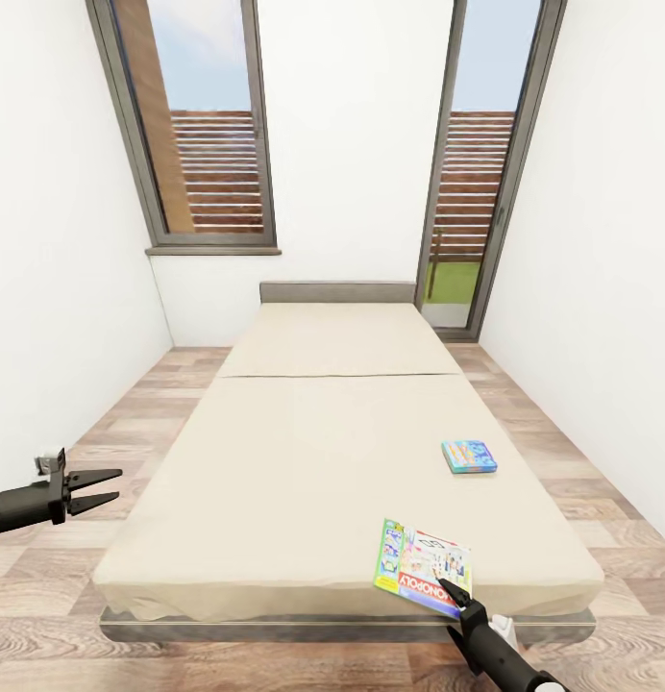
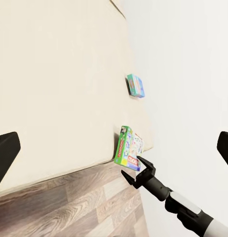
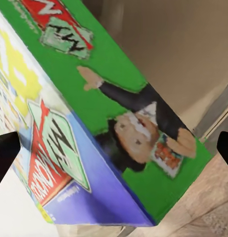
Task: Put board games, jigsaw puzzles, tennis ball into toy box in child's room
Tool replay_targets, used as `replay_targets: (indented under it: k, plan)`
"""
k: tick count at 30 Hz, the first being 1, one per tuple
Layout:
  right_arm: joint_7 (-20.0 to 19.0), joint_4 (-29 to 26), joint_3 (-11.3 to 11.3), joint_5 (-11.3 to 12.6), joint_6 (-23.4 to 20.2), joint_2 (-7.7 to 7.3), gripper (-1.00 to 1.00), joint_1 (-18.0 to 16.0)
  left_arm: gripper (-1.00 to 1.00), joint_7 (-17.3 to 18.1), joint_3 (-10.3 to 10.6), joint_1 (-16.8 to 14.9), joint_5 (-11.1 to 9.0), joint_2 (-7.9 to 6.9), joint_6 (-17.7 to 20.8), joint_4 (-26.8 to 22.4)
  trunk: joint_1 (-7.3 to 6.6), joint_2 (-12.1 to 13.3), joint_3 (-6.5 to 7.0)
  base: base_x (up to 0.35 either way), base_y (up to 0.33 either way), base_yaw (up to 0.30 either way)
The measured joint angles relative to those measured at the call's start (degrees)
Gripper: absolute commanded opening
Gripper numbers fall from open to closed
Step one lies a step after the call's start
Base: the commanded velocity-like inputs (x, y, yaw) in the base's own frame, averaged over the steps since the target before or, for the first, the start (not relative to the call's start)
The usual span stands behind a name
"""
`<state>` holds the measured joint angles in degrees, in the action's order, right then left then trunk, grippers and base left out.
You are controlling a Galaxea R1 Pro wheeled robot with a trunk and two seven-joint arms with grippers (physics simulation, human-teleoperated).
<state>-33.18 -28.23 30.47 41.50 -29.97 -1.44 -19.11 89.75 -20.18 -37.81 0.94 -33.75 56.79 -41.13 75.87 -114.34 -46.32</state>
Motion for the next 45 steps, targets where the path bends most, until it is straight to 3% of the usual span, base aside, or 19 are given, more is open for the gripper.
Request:
replay_targets:
  k: [10, 11, 37, 45]
  plan:
    - [-6.1, 0.0, -0.2, -0.4, 0.0, -0.17, 1.0, 0.0, 1.0, 0.0, 0.0, 0.0, 0.0, 0.0, 0.0, 0.0, 0.0, 0.0, 0.0, 0.0, 0.0, 0.0]
    - [-6.3, 0.0, -0.2, -0.4, 0.0, -0.2, -1.0, 0.0, 1.0, 0.0, 0.0, 0.0, 0.0, 0.0, 0.0, 0.0, 0.0, 0.0, 0.0, 0.0, 0.0, 0.0]
    - [-6.8, 0.0, -0.1, -0.3, -0.1, -0.38, -1.0, 0.0, 1.0, 0.0, -0.3, 0.0, -0.1, -0.11, 0.0, 0.0, 0.01, 0.0, 0.0, -0.013, 0.0, 0.0]
    - [-5.9, -0.5, -0.2, -0.6, -0.4, -0.77, -1.0, 0.0, 1.0, 0.0, -0.3, 0.0, -0.1, -0.1, 0.3, 0.0, -1.75, 3.2, 1.43, 0.0, 0.0, 0.0]
